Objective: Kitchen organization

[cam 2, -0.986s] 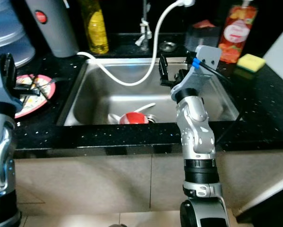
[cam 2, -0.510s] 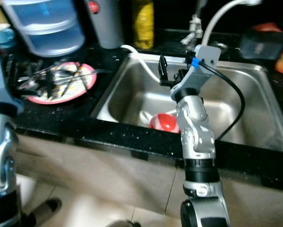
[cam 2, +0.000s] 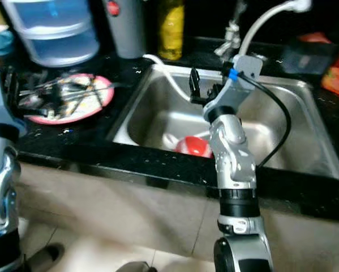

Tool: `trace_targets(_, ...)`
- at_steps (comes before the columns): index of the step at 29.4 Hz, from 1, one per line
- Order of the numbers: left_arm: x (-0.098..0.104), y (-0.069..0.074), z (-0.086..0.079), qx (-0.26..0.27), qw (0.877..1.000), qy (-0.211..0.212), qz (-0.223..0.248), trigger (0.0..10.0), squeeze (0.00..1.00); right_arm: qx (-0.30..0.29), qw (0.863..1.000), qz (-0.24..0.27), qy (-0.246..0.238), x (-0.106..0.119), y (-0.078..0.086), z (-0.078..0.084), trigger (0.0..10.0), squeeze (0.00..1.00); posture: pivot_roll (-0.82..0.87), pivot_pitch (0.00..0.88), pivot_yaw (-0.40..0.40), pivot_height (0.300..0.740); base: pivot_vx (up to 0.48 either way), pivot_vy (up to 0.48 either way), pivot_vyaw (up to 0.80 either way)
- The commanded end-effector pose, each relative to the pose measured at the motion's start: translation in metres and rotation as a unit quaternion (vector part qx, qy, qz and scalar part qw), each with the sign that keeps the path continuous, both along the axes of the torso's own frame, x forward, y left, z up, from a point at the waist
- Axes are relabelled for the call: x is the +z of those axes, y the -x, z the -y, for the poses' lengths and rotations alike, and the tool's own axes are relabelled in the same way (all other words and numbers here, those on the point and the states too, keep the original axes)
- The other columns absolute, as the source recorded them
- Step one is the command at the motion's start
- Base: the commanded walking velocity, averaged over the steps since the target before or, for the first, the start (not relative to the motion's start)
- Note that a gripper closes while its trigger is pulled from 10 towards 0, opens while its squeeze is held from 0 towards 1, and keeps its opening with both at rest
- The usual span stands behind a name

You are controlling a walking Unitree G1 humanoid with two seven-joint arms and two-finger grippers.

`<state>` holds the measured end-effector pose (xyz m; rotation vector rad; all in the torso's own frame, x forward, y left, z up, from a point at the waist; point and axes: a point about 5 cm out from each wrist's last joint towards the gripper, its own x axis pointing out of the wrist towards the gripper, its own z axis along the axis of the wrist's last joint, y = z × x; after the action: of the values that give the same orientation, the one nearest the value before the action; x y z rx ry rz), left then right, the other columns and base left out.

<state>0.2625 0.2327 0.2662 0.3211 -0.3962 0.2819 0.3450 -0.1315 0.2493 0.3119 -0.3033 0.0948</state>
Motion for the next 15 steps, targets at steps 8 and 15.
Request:
trace_targets(8,-0.0058,-0.0033,-0.0002,0.001,1.000,0.004,-0.017,10.0,0.00,0.007,1.000,-0.010,0.005,-0.0028,-0.0019,-0.0022,10.0,0.00,0.19,0.000,0.028,0.740,0.000,0.000,-0.06)
trace_targets(15,-0.0071,-0.0031,-0.0030,0.012,1.000,0.015,-0.017,10.0,0.00,0.015,1.000,-0.009,0.005,-0.0025,-0.0019,-0.0045,10.0,0.00,0.20,0.000,0.025,0.740,0.000,0.000,0.00)
